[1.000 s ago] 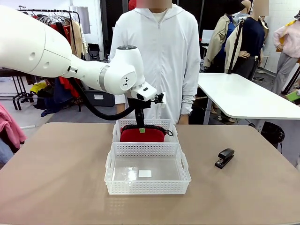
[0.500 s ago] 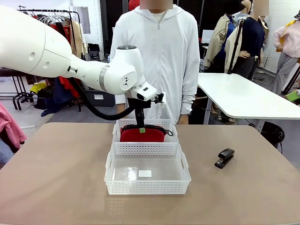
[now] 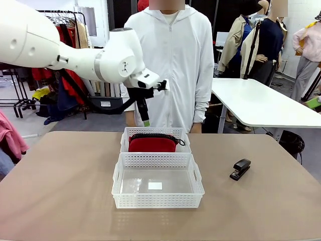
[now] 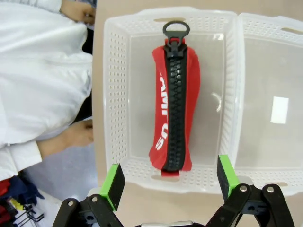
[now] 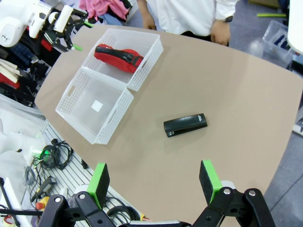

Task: Distribute items into two baskets.
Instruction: Pick up the Stapler that the person points to.

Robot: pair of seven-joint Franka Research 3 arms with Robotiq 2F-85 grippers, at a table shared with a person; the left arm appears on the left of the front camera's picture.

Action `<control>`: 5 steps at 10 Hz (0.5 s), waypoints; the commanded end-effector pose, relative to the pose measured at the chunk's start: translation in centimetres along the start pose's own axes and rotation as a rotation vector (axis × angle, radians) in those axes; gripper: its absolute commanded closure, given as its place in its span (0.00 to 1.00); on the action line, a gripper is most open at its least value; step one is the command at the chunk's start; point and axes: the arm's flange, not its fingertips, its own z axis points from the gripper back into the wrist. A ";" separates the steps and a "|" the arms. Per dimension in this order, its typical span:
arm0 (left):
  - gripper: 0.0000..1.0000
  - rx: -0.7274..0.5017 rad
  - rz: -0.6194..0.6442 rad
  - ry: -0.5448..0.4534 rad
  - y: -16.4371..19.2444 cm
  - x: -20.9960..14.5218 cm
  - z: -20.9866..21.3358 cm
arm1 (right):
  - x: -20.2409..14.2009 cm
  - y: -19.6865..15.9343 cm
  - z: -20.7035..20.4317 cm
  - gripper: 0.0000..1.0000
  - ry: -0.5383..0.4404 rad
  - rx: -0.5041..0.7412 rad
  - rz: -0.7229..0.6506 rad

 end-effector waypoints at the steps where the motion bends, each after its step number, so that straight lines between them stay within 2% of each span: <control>1: 0.00 -0.074 0.027 -0.026 0.9 -2.8 2.0 | 0.1 0.2 0.0 0.00 -0.004 0.004 0.005; 3: 0.00 -0.195 0.047 -0.072 1.7 -6.9 4.6 | 0.1 0.2 0.0 0.00 -0.004 0.004 0.005; 5: 0.00 -0.154 0.153 -0.170 1.4 -10.2 7.6 | 0.1 0.2 0.0 0.00 -0.004 0.004 0.005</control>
